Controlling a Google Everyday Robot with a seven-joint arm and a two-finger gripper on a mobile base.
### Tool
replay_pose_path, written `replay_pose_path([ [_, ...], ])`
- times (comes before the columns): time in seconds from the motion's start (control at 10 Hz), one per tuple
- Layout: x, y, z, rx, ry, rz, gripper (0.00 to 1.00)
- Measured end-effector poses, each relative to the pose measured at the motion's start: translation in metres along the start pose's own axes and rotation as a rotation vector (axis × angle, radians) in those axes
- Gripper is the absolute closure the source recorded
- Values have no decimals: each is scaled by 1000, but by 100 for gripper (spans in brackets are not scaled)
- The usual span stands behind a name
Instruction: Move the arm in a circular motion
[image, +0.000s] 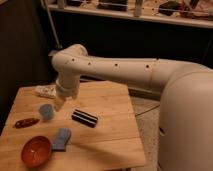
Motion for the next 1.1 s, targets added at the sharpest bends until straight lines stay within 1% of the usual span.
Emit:
replay_pose_path([
  [0.1, -14, -24, 0, 24, -26, 35, 35],
  [0.2, -19, -57, -2, 53, -50, 97, 35],
  [0.3, -15, -89, -5, 75, -67, 173, 35],
  [0.4, -6, -117, -8, 95, -76, 247, 35],
  [0.5, 11, -153, -12, 126, -85, 344, 35],
  [0.6, 31, -179, -18, 155, -88, 427, 35],
  [0.7, 56, -202, -24, 190, -82, 508, 35],
  [0.8, 81, -217, -32, 226, -73, 568, 35],
  [0.9, 111, -225, -42, 269, -53, 621, 35],
  [1.0, 128, -222, -47, 288, -36, 642, 35],
  [1.1, 152, -209, -54, 319, -2, 647, 35],
])
